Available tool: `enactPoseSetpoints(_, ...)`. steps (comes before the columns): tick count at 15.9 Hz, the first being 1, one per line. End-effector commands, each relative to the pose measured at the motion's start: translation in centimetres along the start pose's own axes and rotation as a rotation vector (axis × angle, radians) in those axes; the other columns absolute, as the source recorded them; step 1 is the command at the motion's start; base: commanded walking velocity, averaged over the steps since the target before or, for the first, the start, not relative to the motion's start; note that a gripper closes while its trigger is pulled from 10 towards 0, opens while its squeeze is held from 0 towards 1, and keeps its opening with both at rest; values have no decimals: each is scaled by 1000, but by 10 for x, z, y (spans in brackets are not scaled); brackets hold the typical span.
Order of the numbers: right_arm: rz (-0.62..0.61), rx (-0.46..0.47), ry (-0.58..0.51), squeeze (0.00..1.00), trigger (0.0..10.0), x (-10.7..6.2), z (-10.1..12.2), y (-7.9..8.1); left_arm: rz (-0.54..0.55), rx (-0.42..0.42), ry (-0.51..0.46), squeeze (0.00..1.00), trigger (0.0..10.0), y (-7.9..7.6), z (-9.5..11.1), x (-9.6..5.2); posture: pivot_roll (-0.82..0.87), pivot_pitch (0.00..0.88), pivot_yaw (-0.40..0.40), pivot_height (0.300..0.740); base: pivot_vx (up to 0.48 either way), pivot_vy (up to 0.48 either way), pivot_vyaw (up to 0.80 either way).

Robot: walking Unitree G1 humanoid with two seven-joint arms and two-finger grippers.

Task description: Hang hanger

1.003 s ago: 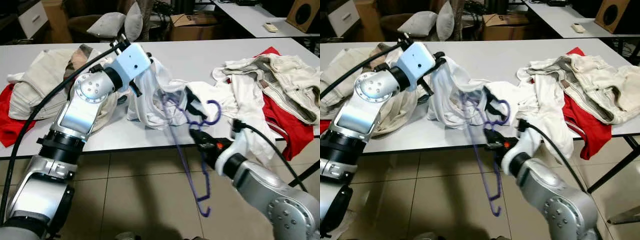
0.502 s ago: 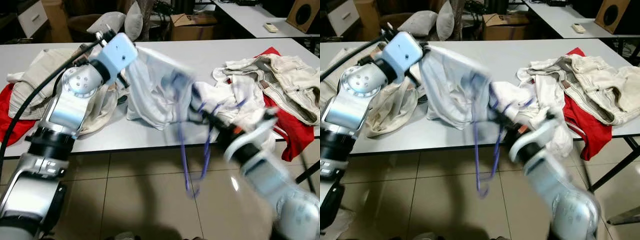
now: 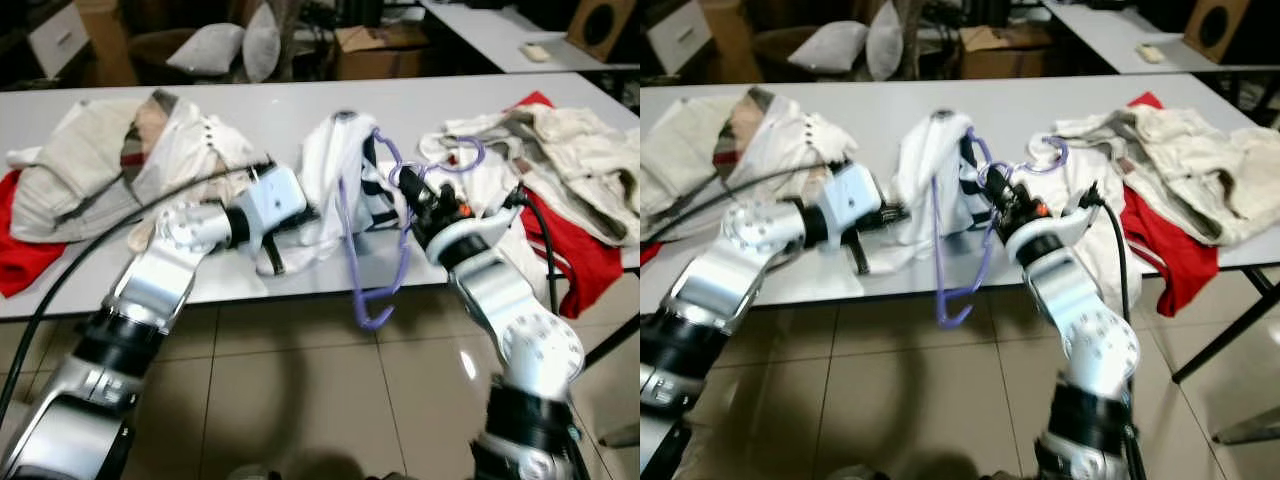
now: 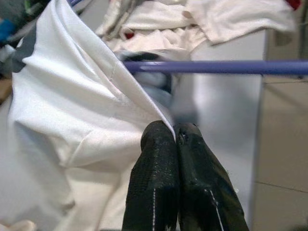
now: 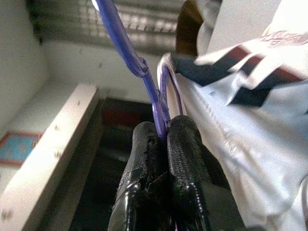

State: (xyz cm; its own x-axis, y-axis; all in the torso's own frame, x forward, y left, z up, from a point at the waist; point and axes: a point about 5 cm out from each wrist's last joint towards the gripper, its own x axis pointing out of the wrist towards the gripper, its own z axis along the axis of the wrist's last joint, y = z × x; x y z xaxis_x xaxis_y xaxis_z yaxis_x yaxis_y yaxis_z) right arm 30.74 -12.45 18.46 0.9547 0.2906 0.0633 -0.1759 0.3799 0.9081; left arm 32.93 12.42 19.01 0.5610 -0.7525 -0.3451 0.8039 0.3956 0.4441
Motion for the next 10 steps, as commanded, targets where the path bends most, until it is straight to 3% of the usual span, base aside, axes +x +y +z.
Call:
enactPoseSetpoints(1,-21,27,-62,0,10000,4,5,-1,-25,-4,-15,0,0,1,5,-4,-96,0,14,740,0,0,0)
enactPoseSetpoints(2,-68,4,-99,0,10000,14,9,-7,-99,-64,-14,0,0,-5,5,-9,-92,0,12,740,0,0,0)
enactPoseSetpoints(3,-90,21,-123,0,10000,20,11,-10,-161,-72,0,0,0,-10,3,-14,-90,0,12,740,0,0,0)
enactPoseSetpoints(4,-95,36,-142,0,10000,25,13,-11,-186,-101,-15,0,784,-13,4,-17,-90,0,12,740,0,0,0)
enactPoseSetpoints(7,-90,112,-200,0,10000,39,14,-6,-215,-249,-183,0,0,-11,31,-20,-80,0,4,740,0,0,0)
enactPoseSetpoints(10,-34,198,-196,0,10000,48,8,7,-225,-282,-204,0,0,-12,37,-14,-78,0,3,740,0,0,0)
